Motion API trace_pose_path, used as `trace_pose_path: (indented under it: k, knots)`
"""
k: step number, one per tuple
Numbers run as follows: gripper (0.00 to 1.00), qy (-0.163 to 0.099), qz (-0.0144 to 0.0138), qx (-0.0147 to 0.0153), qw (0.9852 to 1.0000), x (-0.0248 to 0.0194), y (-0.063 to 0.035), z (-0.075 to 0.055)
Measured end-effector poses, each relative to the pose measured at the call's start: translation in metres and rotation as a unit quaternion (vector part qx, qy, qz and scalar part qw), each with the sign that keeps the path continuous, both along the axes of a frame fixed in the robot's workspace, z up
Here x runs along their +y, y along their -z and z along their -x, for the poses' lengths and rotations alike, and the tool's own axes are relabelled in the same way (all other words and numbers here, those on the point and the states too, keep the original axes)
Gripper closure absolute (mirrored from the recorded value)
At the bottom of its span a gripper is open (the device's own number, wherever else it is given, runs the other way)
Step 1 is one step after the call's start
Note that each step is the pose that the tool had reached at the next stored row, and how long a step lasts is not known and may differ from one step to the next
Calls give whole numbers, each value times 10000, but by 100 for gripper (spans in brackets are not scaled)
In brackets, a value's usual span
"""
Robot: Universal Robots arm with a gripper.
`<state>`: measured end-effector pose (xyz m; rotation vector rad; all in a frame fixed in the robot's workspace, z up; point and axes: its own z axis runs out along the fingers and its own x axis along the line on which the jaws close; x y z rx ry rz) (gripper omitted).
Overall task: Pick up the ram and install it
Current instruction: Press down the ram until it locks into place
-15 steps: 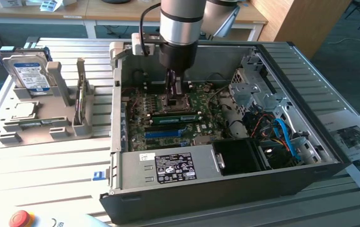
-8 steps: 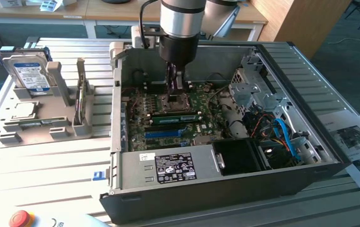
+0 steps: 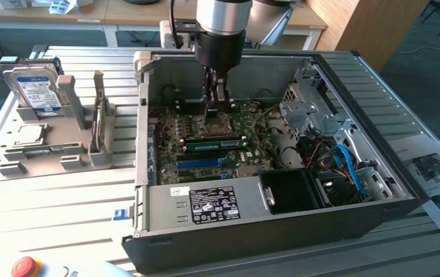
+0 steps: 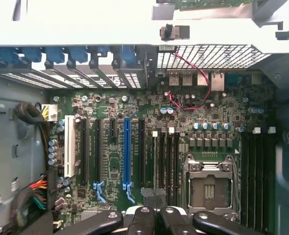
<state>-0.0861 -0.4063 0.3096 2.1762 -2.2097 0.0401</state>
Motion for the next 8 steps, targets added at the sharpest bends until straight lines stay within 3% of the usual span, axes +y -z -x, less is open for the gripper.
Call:
trace_pose_path:
  k: [8]
  knots:
    - [90, 0, 38, 0, 10000, 0, -145, 0]
